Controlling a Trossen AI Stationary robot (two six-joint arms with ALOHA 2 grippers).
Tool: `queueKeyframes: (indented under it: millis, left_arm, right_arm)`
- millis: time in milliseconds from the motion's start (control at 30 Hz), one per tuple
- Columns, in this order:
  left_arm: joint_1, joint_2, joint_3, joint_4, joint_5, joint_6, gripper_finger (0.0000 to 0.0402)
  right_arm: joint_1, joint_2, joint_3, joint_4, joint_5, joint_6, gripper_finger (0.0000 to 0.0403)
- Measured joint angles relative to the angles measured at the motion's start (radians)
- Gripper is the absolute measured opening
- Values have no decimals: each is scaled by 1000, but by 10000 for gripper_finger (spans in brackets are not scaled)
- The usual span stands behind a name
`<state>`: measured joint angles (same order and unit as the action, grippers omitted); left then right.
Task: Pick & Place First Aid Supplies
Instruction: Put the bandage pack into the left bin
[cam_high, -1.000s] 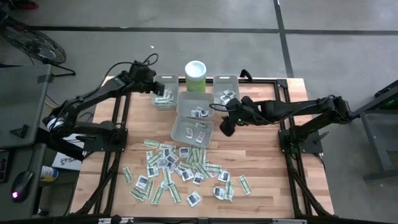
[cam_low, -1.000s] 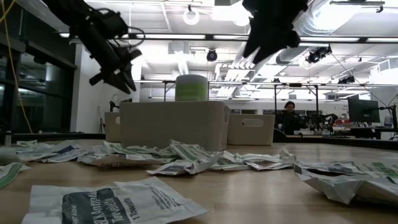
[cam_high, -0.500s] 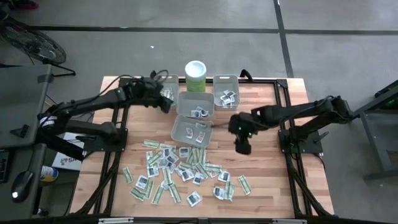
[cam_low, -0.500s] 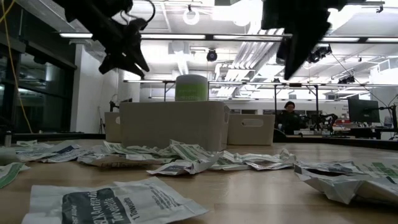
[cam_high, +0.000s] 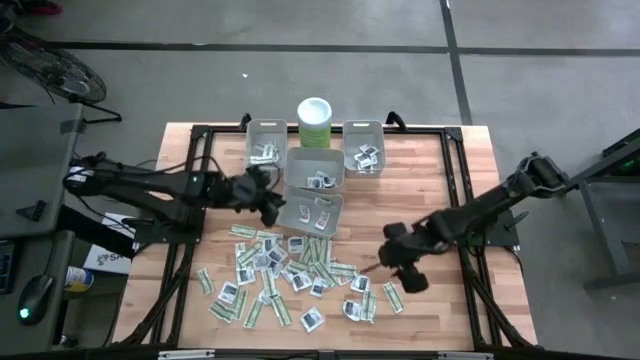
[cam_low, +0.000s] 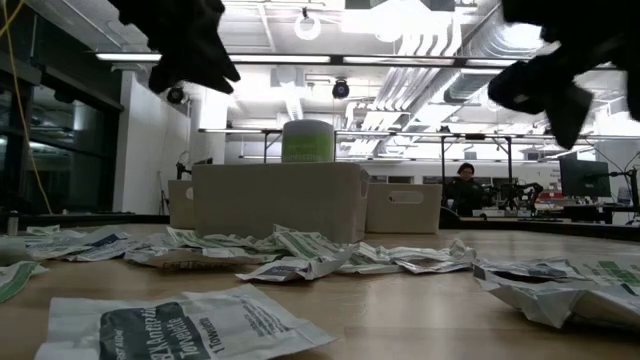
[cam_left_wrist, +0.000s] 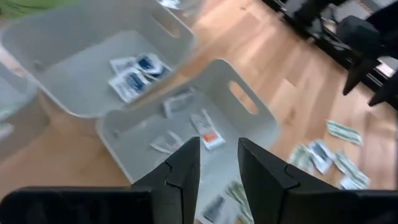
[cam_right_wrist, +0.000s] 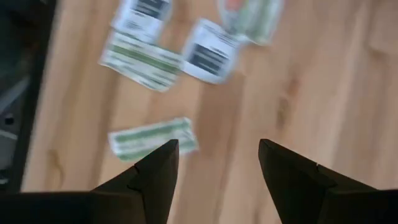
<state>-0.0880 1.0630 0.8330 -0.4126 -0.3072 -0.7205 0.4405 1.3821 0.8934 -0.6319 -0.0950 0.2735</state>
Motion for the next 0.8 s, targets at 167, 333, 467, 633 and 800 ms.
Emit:
queueKeyframes:
  millis: [167,333,467,633,800]
  left_arm:
    - [-129,0,0,0,-43,-52,108]
    - [-237,0,0,-1,-121,-74,108]
    - [-289,0,0,-1,-165,-79,108]
    - [-308,0,0,-7,-174,-97,108]
    - [-307,0,0,-7,-166,-97,108]
  right_arm:
    - [105,51,-1,109,68,13,216]
    - [143,138,-1,131,82,58,216]
    - [146,205,-1,135,84,65,216]
    - [142,274,-1,133,112,61,216]
    - [144,334,4,124,113,61,216]
